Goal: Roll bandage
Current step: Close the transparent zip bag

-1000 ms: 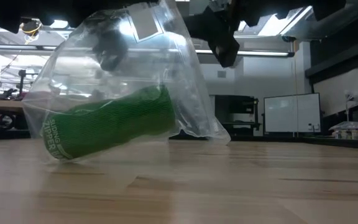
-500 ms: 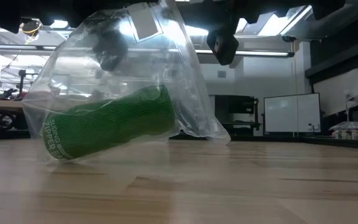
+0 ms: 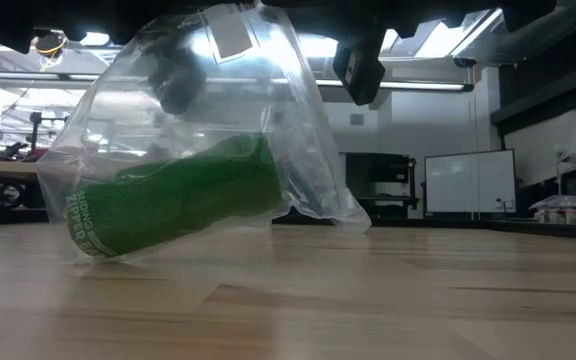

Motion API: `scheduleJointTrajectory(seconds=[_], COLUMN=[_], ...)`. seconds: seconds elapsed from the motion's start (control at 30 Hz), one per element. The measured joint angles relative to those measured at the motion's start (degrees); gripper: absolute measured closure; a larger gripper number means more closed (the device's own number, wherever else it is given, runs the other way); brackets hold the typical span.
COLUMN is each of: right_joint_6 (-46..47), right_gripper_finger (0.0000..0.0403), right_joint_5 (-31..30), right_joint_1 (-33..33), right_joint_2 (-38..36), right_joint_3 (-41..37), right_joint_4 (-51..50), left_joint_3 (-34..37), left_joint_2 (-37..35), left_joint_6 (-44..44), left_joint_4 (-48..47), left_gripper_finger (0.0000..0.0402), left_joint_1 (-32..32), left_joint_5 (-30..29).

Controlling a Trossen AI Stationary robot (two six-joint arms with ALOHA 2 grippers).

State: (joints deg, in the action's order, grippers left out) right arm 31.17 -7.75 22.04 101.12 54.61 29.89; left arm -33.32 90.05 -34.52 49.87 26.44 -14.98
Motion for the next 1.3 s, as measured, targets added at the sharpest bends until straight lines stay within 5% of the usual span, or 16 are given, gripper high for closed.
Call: scheduleJointTrajectory(seconds=[1.3], right_joint_6=[0.05], right_gripper_finger=[0.0384], right_joint_5=[2.19], right_joint_1=[0.09], right_joint_2=[0.09], right_joint_3=[-0.09], right_joint_4=[-3.20], left_joint_3=[-0.02], left_joint_2=[-0.07], left_joint_6=[-0.15], left_joint_4=[3.35], left_gripper_finger=[0.0401], left_joint_1=[-0.02], left_joint_5=[-3.02])
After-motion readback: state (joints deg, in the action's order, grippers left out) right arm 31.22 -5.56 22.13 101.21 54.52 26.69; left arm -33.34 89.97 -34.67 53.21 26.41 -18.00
